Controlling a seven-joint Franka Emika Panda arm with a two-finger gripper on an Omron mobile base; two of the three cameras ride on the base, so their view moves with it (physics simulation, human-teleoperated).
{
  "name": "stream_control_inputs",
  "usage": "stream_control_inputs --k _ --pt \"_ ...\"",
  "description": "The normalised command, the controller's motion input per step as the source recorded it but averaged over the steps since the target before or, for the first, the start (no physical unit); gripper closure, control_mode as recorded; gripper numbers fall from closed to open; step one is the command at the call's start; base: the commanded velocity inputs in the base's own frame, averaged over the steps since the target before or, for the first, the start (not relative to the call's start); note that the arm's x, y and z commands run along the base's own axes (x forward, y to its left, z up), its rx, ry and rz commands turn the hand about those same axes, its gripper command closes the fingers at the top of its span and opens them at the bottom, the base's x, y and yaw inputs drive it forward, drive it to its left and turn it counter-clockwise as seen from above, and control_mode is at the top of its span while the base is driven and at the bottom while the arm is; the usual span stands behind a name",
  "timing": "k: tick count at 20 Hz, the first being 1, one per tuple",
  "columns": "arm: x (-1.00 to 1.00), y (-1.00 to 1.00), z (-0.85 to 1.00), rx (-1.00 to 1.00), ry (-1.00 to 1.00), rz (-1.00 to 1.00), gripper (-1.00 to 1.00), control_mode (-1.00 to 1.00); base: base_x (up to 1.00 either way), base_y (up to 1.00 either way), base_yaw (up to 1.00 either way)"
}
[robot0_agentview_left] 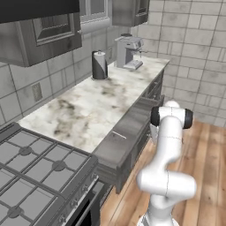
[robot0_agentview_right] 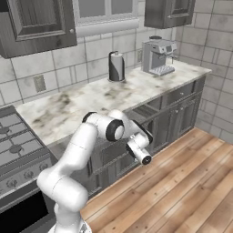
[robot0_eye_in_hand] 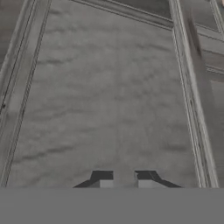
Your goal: Take a straw from the drawer in front and place it inside the glass cup on the dining counter.
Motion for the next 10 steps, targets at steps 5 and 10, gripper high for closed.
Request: stream_control_inputs --k 5,10 --pt "-1.00 -0.89 -0.04 0.01 -0.13 0.00 1.00 -1.00 0.00 0.00 0.00" --pt "-1.00 -1.00 -0.08 0.03 -0.15 0.00 1.00 -1.00 0.00 0.00 0.00"
